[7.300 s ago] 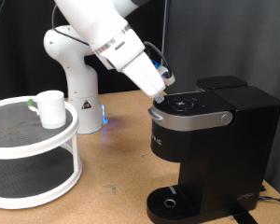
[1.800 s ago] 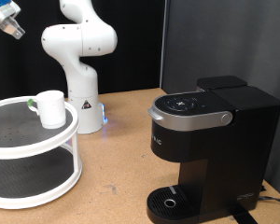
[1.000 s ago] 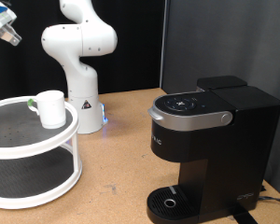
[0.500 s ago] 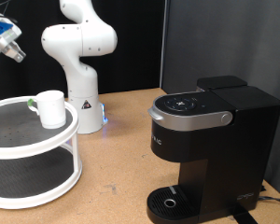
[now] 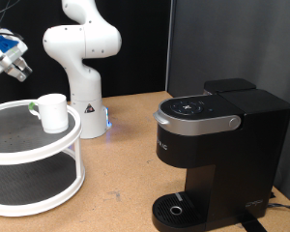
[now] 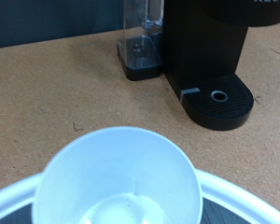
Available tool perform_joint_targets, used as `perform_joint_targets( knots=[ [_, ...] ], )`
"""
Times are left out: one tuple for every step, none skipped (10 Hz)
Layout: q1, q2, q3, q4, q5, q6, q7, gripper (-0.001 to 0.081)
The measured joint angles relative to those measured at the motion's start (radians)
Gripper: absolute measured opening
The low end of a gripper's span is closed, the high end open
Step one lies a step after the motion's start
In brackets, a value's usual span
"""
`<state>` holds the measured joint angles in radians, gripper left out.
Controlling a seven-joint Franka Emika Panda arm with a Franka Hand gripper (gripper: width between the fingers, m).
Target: Make a cup of coffee with the keurig machine
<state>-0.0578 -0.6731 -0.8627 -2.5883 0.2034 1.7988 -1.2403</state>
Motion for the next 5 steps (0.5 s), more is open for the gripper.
perform_joint_targets(
  knots=[
    [0.000,0.001,-0.002,-0.015,-0.003,0.024,0.000,0.0201],
    [0.000,0.003,-0.005,-0.027,-0.011,0.042,0.000,0.0384],
    [0.000,0.007,-0.008,-0.040,-0.019,0.060,0.000,0.0518],
    [0.000,0.012,-0.014,-0.051,-0.026,0.075,0.000,0.0518],
    [0.000,0.016,-0.020,-0.065,-0.035,0.094,-0.001,0.0701]
  ],
)
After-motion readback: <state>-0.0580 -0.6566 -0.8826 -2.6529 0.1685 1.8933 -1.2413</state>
